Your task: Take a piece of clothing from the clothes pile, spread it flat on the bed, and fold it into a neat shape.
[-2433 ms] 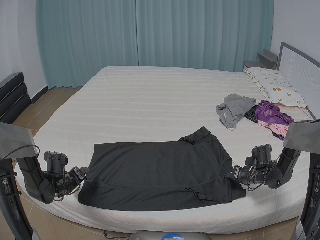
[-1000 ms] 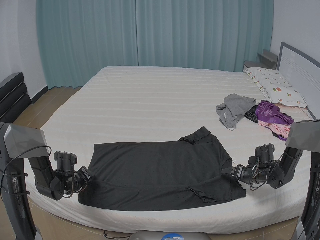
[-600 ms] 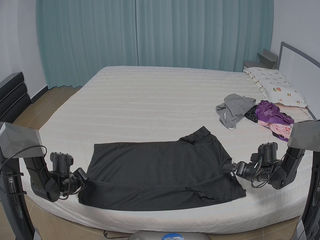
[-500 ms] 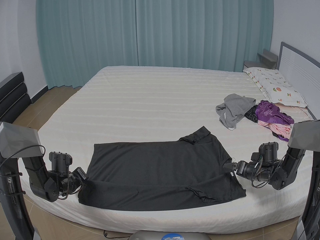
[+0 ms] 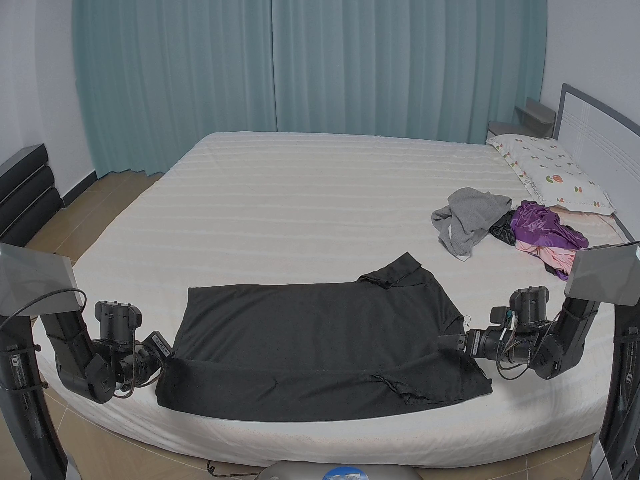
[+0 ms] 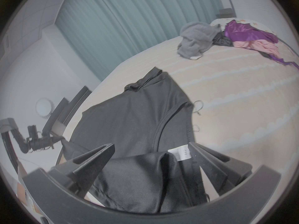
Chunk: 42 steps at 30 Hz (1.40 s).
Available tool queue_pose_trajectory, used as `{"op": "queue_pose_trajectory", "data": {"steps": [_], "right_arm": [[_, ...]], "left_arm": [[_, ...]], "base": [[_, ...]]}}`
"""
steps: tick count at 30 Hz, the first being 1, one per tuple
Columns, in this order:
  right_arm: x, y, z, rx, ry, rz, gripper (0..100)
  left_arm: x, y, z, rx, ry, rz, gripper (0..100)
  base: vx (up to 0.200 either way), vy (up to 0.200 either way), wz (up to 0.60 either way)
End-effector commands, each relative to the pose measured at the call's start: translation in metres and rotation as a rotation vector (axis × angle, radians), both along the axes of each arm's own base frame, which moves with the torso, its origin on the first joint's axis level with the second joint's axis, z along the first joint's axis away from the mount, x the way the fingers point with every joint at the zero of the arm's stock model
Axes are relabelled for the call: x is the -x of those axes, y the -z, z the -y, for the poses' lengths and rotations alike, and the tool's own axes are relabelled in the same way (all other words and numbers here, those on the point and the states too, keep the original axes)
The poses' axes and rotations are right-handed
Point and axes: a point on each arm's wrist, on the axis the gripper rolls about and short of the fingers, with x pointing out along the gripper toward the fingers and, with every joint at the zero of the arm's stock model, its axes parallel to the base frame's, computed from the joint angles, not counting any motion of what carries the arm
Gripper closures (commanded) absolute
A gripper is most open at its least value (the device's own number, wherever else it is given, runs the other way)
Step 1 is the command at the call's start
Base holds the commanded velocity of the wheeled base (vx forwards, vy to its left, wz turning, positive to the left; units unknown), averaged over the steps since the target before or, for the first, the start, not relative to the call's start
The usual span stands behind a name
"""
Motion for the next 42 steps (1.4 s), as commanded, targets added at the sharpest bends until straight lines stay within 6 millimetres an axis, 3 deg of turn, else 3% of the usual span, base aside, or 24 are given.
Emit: {"op": "queue_pose_trajectory", "data": {"steps": [1, 7, 8, 24, 31, 42], "right_arm": [[0.000, 0.011, -0.001, 0.004, -0.039, -0.022, 0], [-0.005, 0.017, -0.002, 0.024, -0.066, -0.003, 0], [-0.005, 0.018, -0.002, 0.029, -0.070, -0.005, 100], [0.001, 0.012, 0.008, -0.007, -0.077, -0.007, 100], [0.025, -0.022, 0.021, -0.059, -0.057, 0.010, 100], [0.077, -0.043, 0.029, -0.119, -0.059, -0.031, 100]], "left_arm": [[0.000, 0.000, 0.000, 0.000, -0.001, -0.002, 100], [0.000, 0.000, 0.000, 0.002, 0.000, -0.002, 100], [0.000, 0.000, 0.000, 0.000, -0.001, -0.002, 100], [0.000, -0.001, 0.000, 0.002, -0.001, 0.001, 100], [0.007, -0.019, -0.004, -0.009, -0.005, 0.047, 100], [0.029, -0.027, -0.008, -0.099, 0.060, 0.028, 100]], "base": [[0.000, 0.000, 0.00], [0.000, 0.000, 0.00], [0.000, 0.000, 0.00], [0.000, 0.000, 0.00], [0.000, 0.000, 0.00], [0.000, 0.000, 0.00]]}}
